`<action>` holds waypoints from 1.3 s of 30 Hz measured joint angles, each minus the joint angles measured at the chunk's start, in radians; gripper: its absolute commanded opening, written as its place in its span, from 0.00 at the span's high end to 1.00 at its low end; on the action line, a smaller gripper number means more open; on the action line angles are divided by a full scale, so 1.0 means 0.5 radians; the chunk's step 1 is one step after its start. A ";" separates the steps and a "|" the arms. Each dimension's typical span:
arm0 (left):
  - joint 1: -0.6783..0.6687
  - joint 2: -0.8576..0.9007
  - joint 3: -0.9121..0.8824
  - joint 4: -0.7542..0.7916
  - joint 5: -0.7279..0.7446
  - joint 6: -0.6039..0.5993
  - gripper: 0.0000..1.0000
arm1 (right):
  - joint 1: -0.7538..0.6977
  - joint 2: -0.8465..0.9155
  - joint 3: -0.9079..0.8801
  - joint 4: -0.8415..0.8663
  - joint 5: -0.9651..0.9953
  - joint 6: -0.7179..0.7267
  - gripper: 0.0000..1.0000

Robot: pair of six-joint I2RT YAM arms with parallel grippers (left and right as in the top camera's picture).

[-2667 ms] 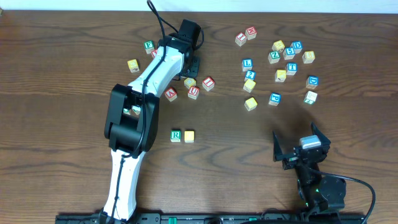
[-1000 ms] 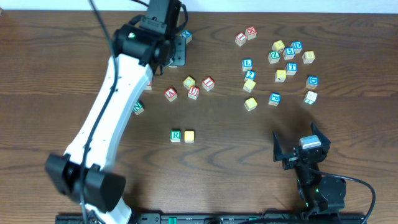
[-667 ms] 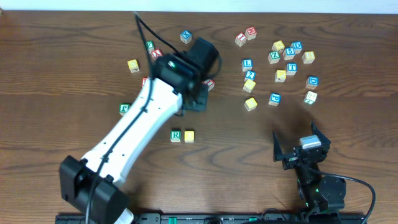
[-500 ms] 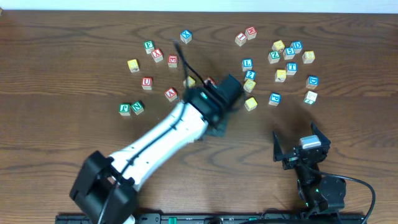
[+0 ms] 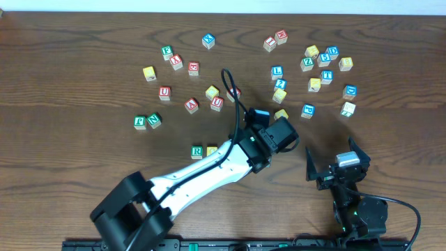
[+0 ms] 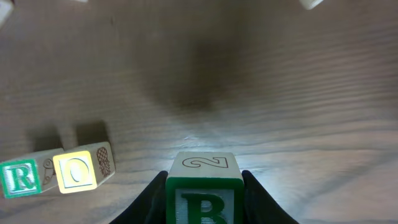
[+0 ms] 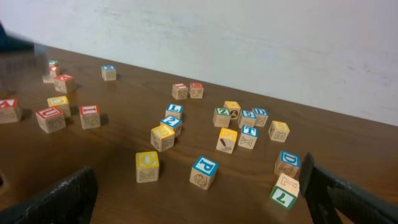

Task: Spell out ROBOT
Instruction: 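Carry the B block to the right of the yellow O block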

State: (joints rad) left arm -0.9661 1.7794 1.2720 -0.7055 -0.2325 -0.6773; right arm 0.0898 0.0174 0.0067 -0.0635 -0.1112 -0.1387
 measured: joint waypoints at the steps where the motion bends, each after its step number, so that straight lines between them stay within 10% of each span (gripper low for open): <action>1: 0.000 0.022 -0.026 0.005 -0.005 -0.007 0.93 | 0.000 0.000 0.000 0.000 0.000 0.000 0.01; 39: 0.203 0.050 -0.401 0.367 0.111 -0.038 0.93 | 0.000 0.000 0.000 0.000 0.000 0.000 0.01</action>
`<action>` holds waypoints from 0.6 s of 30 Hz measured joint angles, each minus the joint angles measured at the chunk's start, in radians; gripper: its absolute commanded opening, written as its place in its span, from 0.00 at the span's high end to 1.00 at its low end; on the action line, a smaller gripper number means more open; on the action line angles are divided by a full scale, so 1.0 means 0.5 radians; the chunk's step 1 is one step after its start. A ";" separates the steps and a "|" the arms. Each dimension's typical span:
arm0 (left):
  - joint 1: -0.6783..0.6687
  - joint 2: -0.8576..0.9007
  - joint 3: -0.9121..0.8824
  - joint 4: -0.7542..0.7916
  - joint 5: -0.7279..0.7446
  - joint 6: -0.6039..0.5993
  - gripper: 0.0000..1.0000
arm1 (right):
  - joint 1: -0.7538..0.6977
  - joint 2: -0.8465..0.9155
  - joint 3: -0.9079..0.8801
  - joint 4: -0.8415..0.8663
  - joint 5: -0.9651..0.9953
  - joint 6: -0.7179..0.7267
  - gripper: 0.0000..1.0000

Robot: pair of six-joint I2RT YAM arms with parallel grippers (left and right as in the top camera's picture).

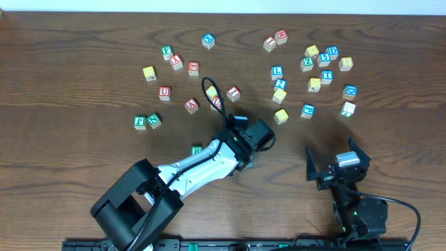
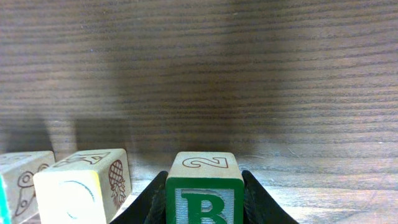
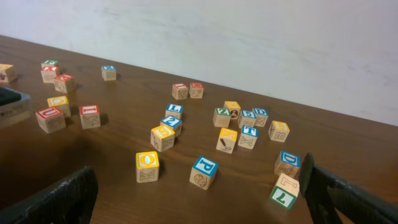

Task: Spell out ROBOT
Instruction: 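Carry the B block to the right of the yellow O block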

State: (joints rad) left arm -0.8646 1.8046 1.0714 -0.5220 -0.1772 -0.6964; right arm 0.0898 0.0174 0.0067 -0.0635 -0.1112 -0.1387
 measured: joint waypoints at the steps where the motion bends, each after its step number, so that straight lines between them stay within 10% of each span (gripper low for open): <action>1: 0.000 0.000 0.000 0.000 0.001 -0.008 0.92 | 0.000 0.000 0.000 0.000 0.000 0.000 0.01; 18: 0.079 0.000 -0.061 0.057 0.013 -0.067 0.92 | 0.000 0.000 0.000 0.000 0.000 0.000 0.01</action>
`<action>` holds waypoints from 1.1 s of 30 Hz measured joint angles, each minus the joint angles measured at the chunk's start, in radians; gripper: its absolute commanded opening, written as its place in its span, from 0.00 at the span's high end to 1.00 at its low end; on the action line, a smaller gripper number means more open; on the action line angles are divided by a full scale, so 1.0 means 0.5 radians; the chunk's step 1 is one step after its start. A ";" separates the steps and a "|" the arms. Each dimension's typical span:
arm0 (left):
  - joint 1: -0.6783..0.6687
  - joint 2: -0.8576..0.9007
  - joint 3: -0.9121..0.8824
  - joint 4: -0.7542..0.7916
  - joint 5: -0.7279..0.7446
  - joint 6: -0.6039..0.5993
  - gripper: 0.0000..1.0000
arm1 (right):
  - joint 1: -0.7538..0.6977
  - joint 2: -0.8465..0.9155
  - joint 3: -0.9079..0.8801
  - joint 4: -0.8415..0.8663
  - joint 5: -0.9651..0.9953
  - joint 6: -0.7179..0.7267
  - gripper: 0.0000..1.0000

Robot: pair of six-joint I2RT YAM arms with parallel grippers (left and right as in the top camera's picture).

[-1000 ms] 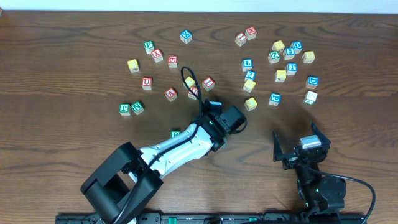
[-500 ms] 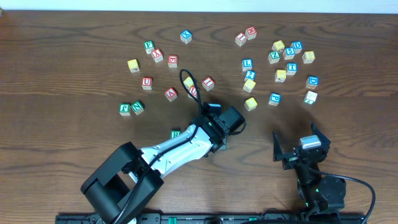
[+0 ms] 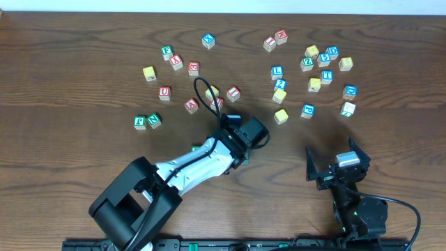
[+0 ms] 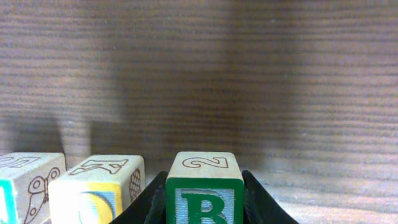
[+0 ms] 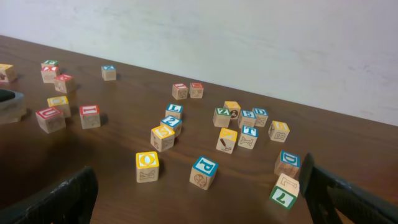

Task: Spell out ROBOT
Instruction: 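Carry the B block to the right of the yellow O block, then lower the B block onto the table beside the O block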

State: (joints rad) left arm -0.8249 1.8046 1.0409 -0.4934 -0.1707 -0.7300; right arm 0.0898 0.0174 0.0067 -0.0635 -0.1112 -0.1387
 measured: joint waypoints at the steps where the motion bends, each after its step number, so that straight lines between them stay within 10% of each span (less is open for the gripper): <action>1: 0.006 0.000 -0.001 0.004 0.000 0.000 0.93 | 0.000 0.000 0.000 0.000 0.000 0.000 0.01; 33: 0.103 -0.014 -0.032 0.014 -0.008 -0.001 0.93 | 0.000 0.000 0.000 0.000 0.000 0.000 0.01</action>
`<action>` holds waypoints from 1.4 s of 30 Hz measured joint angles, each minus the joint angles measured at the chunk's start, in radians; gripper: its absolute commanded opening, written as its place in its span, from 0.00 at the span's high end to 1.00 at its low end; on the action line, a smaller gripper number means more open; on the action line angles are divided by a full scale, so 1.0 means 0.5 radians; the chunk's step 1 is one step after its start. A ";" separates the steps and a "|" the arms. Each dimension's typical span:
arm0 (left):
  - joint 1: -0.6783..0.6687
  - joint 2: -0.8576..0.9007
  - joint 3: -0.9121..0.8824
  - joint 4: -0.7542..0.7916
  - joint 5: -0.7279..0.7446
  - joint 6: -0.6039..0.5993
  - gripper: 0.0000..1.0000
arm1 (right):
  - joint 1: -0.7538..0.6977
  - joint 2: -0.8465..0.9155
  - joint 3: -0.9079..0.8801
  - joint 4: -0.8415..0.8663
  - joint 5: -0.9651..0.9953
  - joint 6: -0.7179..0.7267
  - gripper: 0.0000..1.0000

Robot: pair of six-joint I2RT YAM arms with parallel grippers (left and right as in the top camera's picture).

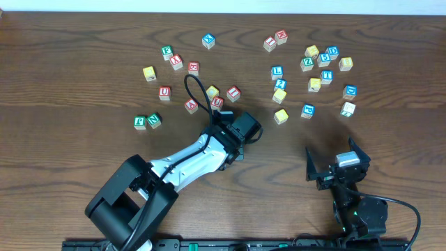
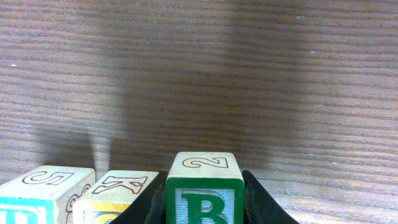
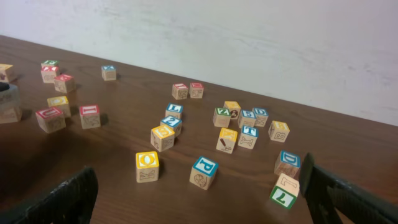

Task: Spell out ROBOT
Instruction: 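Lower the B block onto the table beside the O block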

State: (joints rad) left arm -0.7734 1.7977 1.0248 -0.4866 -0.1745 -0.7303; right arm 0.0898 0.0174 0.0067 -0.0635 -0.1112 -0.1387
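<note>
My left gripper (image 2: pixel 204 200) is shut on a green B block (image 2: pixel 203 186) with a 2 on its top face. Directly left of it stands a yellow block (image 2: pixel 118 194) with a K on top, and left of that a green-edged block (image 2: pixel 43 191) with a 5 on top. The B sits close beside the yellow block, at about its level. In the overhead view the left arm (image 1: pixel 209 150) covers this row. My right gripper (image 3: pixel 199 199) is open and holds nothing, near the front right. A yellow O block (image 3: pixel 147 166) and a blue T block (image 3: pixel 248 137) lie beyond it.
Several loose letter blocks are scattered across the far half of the table (image 1: pixel 83 160): a group at the far left (image 1: pixel 174 63) and a denser group at the far right (image 1: pixel 320 66). A blue P block (image 3: pixel 204 172) lies just ahead of the right gripper.
My left gripper has moved a little further left with the B block, which now stands close beside the yellow block. The right arm has not moved.
My left gripper held the B block well right of the R and O blocks and higher up. Then it was low and nearer to them, then nearer still, and now the B is right beside the yellow one. The right gripper stayed open and still.
</note>
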 measured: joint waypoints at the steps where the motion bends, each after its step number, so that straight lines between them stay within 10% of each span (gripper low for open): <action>1: 0.000 0.000 0.000 -0.002 0.000 -0.001 0.93 | 0.000 0.000 0.000 0.000 0.000 0.000 0.01; 42: 0.000 -0.027 -0.011 -0.021 0.115 0.037 0.93 | 0.000 0.000 0.000 0.000 0.000 0.000 0.01</action>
State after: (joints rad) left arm -0.7734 1.7840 1.0195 -0.4973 -0.1169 -0.7120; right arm 0.0898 0.0174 0.0067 -0.0635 -0.1112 -0.1387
